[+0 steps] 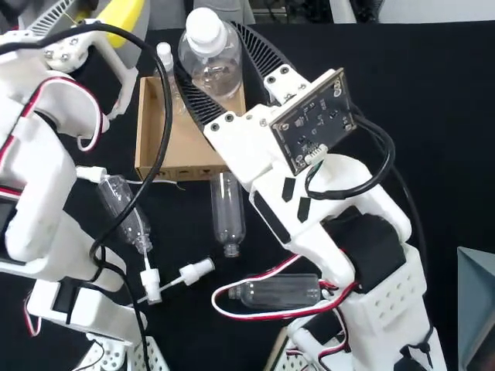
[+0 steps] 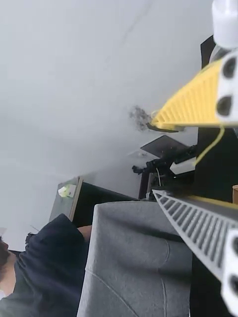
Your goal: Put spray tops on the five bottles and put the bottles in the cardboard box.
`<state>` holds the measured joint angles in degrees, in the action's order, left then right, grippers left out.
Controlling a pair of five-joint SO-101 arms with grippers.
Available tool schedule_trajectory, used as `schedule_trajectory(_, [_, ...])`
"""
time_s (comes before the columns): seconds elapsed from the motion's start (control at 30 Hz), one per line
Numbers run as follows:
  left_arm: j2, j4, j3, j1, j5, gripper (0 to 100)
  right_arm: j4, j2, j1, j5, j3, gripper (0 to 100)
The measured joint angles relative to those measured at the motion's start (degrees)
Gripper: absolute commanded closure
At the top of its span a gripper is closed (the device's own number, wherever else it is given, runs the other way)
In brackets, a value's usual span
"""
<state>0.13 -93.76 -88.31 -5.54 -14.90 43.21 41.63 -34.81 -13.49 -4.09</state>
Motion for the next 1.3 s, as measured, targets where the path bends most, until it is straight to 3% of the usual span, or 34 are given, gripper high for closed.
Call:
schedule_trajectory(0.23, [0.0, 0.0, 0.0, 2.3, -0.2, 82, -6.2, -4.0, -0.1, 0.0, -5.1, 89.6])
schedule_trajectory(0.57, [0.0, 0.0, 0.0, 11.5, -7.3, 82, -9.9, -14.1, 0.0, -0.2, -6.0, 89.6])
schedule_trajectory(1.3, [0.0, 0.0, 0.0, 11.9, -8.0, 82, -33.8, -28.2, 0.0, -0.2, -17.1, 89.5])
